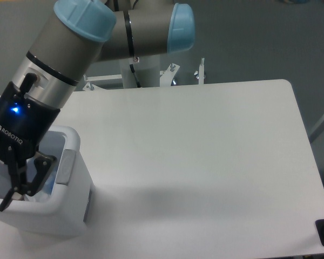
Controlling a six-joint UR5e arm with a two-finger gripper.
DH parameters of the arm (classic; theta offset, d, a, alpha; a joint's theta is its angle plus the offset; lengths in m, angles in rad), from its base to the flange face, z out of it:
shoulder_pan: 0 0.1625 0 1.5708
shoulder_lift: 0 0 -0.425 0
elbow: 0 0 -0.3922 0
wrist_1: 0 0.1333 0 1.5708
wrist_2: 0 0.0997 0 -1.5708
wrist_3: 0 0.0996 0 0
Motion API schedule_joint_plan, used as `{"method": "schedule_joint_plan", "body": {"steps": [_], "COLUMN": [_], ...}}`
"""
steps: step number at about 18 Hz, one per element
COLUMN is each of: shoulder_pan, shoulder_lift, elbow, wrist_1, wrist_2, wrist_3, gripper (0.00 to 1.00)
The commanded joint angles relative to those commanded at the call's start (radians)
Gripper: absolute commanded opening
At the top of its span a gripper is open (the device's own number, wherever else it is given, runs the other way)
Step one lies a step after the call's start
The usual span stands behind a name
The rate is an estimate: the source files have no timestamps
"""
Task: Place the trash in the trash can
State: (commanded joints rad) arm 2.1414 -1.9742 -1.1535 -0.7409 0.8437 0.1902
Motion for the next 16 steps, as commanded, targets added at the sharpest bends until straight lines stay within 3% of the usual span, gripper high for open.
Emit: {"method": "schedule_joint_plan", "body": {"steps": [3,8,12,16], "shoulder_pan": [0.021,0.199,0.336,0.414], "shoulder_lift": [0.0,0.023,0.023,0.021], "elbow": [-0.021,-0.121,-0.21,-0.281], "wrist_1": [-0.002,-0.002,-0.005,-0.011], "wrist_2": [0.008,0.008,0.008,0.026], "wrist_3": [0.0,0.018,0.149,0.216], "gripper": [1.0,1.0,1.0,1.0]}}
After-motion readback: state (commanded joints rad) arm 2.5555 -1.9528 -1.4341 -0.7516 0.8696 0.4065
